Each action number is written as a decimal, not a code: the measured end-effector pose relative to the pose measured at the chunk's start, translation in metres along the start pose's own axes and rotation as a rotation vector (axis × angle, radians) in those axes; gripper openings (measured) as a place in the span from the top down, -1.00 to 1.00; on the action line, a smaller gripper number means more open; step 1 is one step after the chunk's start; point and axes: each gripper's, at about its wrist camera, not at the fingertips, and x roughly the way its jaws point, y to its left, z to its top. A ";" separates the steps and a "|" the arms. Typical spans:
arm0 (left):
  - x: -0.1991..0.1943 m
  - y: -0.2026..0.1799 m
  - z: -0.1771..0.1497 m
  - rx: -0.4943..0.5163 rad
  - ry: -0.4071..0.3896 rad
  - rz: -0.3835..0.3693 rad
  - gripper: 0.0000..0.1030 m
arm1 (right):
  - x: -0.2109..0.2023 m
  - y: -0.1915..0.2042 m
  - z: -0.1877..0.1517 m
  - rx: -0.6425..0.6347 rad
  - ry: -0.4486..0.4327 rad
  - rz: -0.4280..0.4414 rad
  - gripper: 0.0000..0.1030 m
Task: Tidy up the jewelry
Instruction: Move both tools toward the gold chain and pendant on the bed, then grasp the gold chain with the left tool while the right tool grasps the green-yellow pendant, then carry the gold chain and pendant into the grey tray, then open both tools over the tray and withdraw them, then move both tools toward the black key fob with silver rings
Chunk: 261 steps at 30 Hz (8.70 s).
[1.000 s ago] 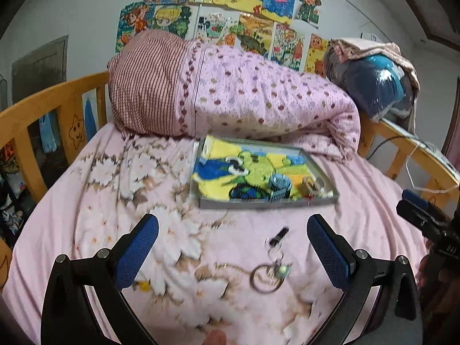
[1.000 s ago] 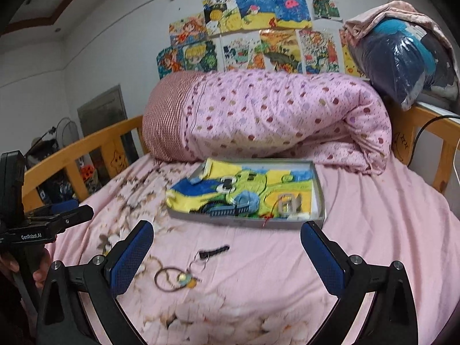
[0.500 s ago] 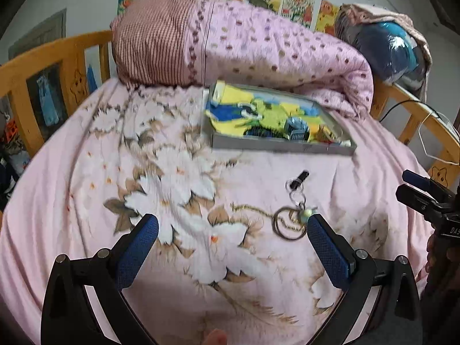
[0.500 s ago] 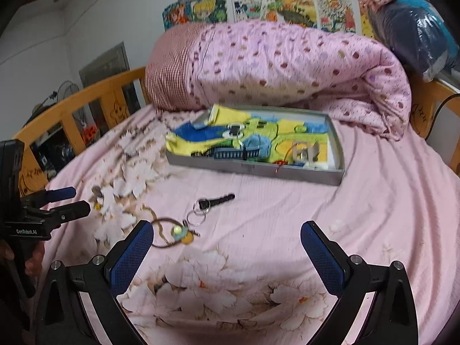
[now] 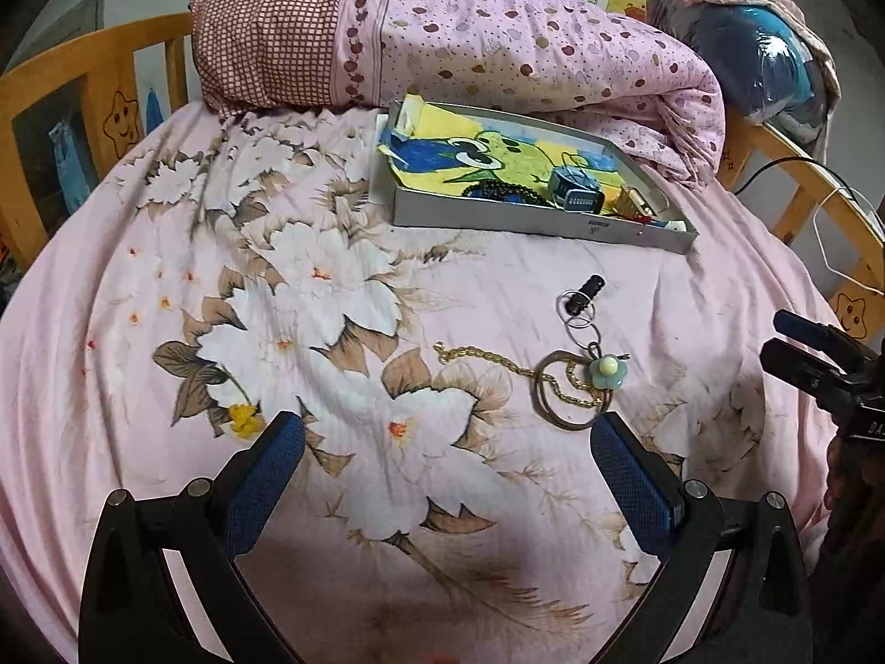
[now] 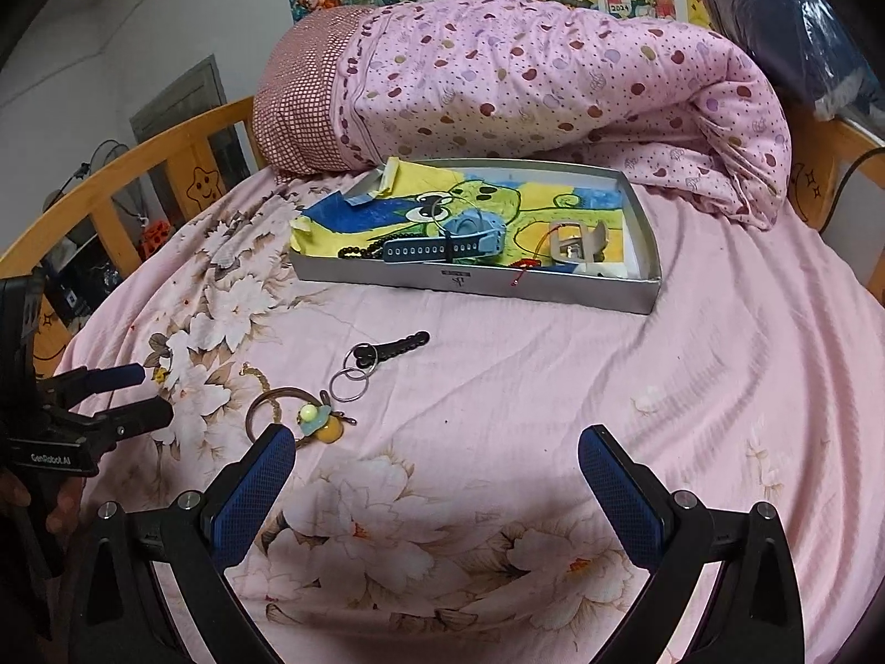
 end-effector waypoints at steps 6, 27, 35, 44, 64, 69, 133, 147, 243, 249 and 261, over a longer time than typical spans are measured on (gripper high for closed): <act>0.005 -0.007 0.001 0.003 0.011 -0.038 -0.95 | 0.003 -0.005 0.000 0.022 0.012 0.008 -1.00; 0.048 0.016 0.026 0.043 0.071 -0.101 0.39 | 0.058 0.031 0.001 -0.071 0.053 0.180 -0.13; 0.067 0.012 0.037 0.126 0.100 -0.114 0.41 | 0.084 0.042 0.002 -0.108 0.079 0.209 0.06; 0.080 0.013 0.030 0.164 0.137 -0.114 0.41 | 0.095 0.046 -0.003 -0.137 0.123 0.212 0.07; 0.071 0.004 0.027 0.181 0.071 0.008 0.84 | 0.086 0.052 -0.004 -0.169 0.113 0.186 0.49; 0.052 0.009 0.033 0.135 0.023 0.010 0.84 | 0.071 0.048 0.002 -0.153 0.062 0.160 0.49; 0.122 -0.051 0.170 0.097 -0.084 -0.053 0.85 | 0.118 -0.085 0.084 0.149 -0.151 0.000 0.49; 0.138 -0.039 0.153 0.026 0.041 -0.043 0.44 | 0.105 -0.085 0.088 0.117 -0.171 -0.063 0.04; 0.063 -0.081 0.056 0.178 -0.065 -0.148 -0.95 | 0.019 -0.105 0.040 0.077 -0.058 -0.115 -1.00; 0.083 -0.088 0.058 0.172 -0.024 -0.198 -0.42 | 0.036 -0.115 0.045 0.072 -0.036 -0.060 -1.00; 0.119 -0.090 0.048 0.173 0.104 -0.147 0.47 | 0.068 -0.117 0.046 0.066 0.012 0.058 -1.00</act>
